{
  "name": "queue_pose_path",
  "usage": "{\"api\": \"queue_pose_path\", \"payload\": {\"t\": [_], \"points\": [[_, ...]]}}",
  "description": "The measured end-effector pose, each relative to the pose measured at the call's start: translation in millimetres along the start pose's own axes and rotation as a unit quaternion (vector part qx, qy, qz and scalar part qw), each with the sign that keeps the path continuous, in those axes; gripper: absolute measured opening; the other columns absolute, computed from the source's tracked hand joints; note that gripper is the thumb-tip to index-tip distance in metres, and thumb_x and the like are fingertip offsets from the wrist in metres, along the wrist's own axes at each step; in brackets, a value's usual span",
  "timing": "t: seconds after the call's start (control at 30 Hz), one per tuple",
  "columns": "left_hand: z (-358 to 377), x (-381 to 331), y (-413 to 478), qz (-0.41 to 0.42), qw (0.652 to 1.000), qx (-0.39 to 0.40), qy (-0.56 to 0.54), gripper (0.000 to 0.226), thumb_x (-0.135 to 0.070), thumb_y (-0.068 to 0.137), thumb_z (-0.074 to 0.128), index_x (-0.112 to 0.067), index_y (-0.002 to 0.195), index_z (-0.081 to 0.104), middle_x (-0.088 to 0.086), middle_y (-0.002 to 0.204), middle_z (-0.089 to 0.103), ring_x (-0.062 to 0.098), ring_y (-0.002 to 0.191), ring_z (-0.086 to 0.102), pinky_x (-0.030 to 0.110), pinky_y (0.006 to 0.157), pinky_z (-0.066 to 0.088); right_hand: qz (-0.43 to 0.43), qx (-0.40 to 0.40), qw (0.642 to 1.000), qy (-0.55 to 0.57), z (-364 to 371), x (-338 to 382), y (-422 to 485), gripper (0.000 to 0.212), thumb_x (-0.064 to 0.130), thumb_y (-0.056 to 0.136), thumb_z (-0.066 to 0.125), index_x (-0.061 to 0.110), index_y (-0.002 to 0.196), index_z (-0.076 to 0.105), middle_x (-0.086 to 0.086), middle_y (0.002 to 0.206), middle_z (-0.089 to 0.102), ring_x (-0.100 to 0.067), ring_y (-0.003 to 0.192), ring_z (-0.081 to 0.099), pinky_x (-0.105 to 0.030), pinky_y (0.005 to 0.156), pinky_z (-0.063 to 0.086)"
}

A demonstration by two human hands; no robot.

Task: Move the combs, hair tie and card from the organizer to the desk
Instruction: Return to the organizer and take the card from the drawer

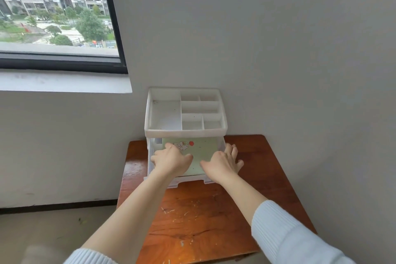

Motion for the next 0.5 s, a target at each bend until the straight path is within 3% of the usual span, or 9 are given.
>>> {"api": "queue_pose_path", "payload": {"t": [0.1, 0.2, 0.3, 0.4, 0.5], "points": [[-5.6, -0.2, -2.0, 0.028, 0.999, -0.015, -0.01, 0.051, -0.033, 0.088, 0.049, 0.0, 0.125, 0.036, 0.014, 0.113, 0.064, 0.036, 0.107, 0.057, 0.042, 0.093, 0.037, -0.001, 0.002, 1.0, 0.0, 0.8, -0.1, 1.0, 0.06, 0.047, 0.08, 0.052, 0.007, 0.125, 0.056, -0.01, 0.157, 0.013, -0.028, 0.146, -0.001, -0.054, 0.11, 0.017], [-22.6, 1.3, -2.6, 0.057, 0.996, -0.068, 0.008, 0.017, -0.012, 0.087, 0.045, -0.005, 0.102, 0.04, 0.017, 0.108, 0.064, 0.036, 0.089, 0.055, 0.037, 0.069, 0.042, -0.002, 0.006, 1.0, 0.004, 0.2, -0.4, 1.8, 0.06, 0.048, 0.081, 0.052, 0.007, 0.124, 0.056, -0.009, 0.155, 0.017, -0.027, 0.145, 0.002, -0.053, 0.109, 0.019], [-37.7, 11.1, 1.4, 0.057, 0.993, -0.102, -0.012, 0.015, -0.006, 0.088, 0.04, -0.003, 0.103, 0.041, 0.02, 0.104, 0.061, 0.032, 0.079, 0.047, 0.037, 0.064, 0.04, -0.007, 0.008, 1.0, 0.008, -1.0, -0.2, 2.7, 0.059, 0.048, 0.081, 0.05, 0.007, 0.123, 0.056, -0.009, 0.153, 0.021, -0.027, 0.144, 0.005, -0.053, 0.109, 0.02], [-40.7, 29.6, 8.3, 0.046, 0.982, -0.075, -0.169, 0.017, -0.011, 0.091, 0.048, -0.006, 0.107, 0.045, 0.018, 0.107, 0.058, 0.035, 0.087, 0.059, 0.042, 0.072, 0.054, -0.011, 0.01, 1.0, 0.003, -4.5, -2.9, 3.5, 0.059, 0.048, 0.082, 0.047, 0.008, 0.124, 0.056, -0.009, 0.153, 0.023, -0.027, 0.143, 0.008, -0.053, 0.109, 0.021], [-46.6, 47.8, 11.4, 0.03, 0.949, -0.072, -0.306, 0.017, -0.01, 0.088, 0.056, -0.015, 0.103, 0.048, 0.016, 0.109, 0.06, 0.03, 0.081, 0.066, 0.039, 0.061, 0.059, -0.01, 0.009, 1.0, 0.001, -9.4, -6.8, 4.8, 0.059, 0.048, 0.085, 0.041, 0.007, 0.124, 0.056, -0.009, 0.151, 0.027, -0.027, 0.141, 0.013, -0.052, 0.107, 0.023]]}}
Point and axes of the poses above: each hand's wrist, its own y-axis towards the middle knuckle, its own z-axis out of the palm, x = y × z, the point moved 8 cm from there along y, towards the middle knuckle
